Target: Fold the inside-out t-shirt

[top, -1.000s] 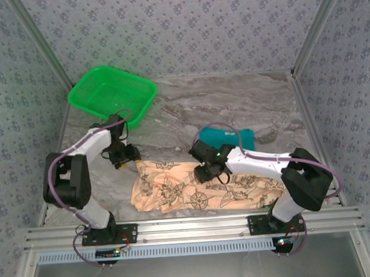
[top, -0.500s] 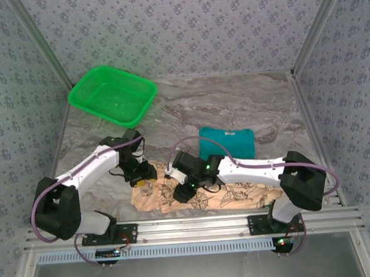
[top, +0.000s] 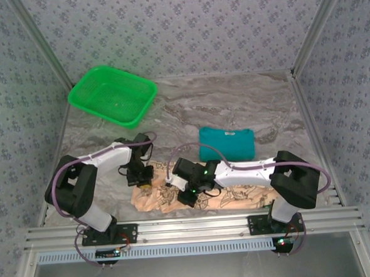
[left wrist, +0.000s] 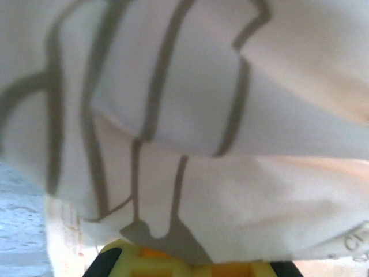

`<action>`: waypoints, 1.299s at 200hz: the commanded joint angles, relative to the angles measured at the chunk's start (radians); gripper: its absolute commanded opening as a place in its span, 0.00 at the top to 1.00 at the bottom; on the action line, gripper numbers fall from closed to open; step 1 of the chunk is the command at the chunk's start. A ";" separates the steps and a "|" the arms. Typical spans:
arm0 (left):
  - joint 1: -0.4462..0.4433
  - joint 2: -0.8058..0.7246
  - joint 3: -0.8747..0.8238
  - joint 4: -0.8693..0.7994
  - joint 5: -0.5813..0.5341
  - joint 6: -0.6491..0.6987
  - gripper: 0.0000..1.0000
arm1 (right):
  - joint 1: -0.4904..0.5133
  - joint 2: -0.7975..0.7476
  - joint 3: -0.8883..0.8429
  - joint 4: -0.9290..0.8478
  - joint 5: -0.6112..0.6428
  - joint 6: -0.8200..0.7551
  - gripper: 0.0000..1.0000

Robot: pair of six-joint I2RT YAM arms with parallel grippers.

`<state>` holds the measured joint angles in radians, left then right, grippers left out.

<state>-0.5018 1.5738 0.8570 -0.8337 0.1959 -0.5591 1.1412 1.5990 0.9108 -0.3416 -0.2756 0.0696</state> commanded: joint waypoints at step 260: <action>0.134 -0.104 -0.025 0.049 0.132 -0.059 0.56 | 0.149 0.173 0.273 0.074 0.051 -0.345 0.55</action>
<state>-0.3729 1.4307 0.7933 -0.8074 0.3508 -0.6373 1.2900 1.7313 1.1519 -0.2821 -0.2565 -0.1219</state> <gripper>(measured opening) 0.434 0.444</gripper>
